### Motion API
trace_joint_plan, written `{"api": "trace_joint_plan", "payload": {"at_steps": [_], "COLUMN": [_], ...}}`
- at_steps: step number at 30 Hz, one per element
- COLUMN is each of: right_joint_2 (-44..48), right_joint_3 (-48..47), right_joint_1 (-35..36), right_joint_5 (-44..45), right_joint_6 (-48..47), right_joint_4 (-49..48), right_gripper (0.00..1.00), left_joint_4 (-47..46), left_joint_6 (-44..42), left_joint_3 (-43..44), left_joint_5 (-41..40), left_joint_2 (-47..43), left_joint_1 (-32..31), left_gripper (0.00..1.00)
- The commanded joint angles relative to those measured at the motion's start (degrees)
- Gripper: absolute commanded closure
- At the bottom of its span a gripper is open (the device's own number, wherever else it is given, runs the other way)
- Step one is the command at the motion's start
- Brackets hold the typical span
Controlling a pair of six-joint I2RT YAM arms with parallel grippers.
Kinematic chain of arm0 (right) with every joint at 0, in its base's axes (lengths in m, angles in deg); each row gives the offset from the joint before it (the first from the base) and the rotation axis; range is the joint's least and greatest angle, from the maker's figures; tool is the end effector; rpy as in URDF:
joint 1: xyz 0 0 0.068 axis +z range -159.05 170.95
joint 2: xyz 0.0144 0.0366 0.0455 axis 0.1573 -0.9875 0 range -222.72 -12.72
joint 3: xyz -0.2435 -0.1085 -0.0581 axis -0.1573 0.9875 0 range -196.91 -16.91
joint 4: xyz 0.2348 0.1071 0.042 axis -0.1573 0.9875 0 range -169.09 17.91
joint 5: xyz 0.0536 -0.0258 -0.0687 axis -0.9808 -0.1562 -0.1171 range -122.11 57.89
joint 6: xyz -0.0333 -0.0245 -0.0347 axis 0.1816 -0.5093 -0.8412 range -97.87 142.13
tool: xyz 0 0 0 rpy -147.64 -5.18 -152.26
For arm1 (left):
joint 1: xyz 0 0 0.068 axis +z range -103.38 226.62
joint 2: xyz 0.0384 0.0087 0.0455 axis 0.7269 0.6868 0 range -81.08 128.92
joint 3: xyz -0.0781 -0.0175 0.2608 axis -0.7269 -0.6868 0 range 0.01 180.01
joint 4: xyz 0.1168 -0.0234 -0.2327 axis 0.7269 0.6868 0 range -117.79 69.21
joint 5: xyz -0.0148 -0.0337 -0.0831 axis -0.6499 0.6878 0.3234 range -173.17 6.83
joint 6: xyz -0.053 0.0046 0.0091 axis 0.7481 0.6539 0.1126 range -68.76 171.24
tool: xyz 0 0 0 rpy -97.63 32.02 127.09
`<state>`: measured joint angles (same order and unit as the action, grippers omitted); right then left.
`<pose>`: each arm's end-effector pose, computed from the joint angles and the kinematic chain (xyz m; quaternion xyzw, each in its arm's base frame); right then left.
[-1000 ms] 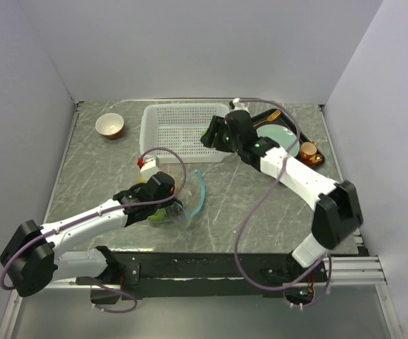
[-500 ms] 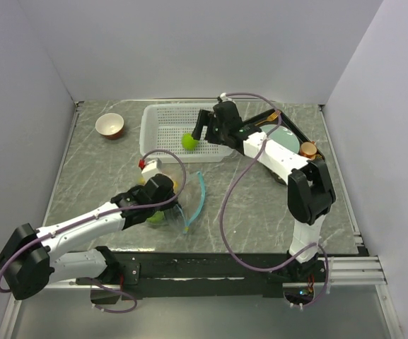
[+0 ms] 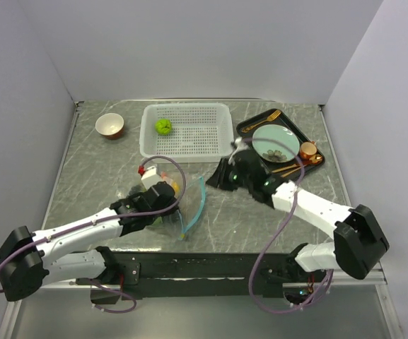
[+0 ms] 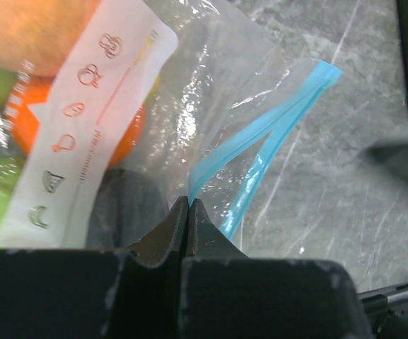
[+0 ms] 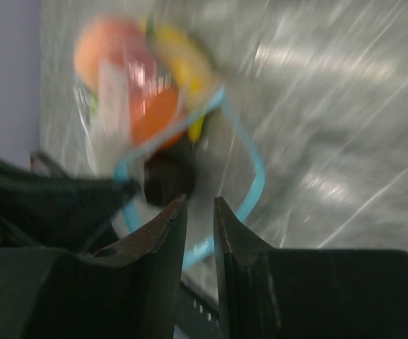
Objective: Open the zip-top bag and remove the fake food
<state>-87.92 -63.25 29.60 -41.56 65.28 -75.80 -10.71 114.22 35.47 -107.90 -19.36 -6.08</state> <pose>0.2217 0.1847 0.2450 -0.0056 0.8731 0.3702 0.3172 0.1443 -0.1648 0.2184 -0.1648 0.8857 -0.2229 0.3724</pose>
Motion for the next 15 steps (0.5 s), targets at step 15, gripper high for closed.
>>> {"api": "trace_joint_plan", "payload": {"at_steps": [15], "right_joint_2": [-21.30], "right_joint_3": [-4.34], "right_joint_1": [5.99], "right_joint_5": [-7.33], "right_joint_6": [3.26], "right_joint_4": [-16.65], "right_gripper": [0.79], "left_joint_4": [13.14], "left_joint_6": [27.08], "left_joint_3": [7.77], "left_joint_5": [-17.89], "left_joint_2": [4.11], "left_joint_1": [-23.04], "left_gripper": [0.99]}}
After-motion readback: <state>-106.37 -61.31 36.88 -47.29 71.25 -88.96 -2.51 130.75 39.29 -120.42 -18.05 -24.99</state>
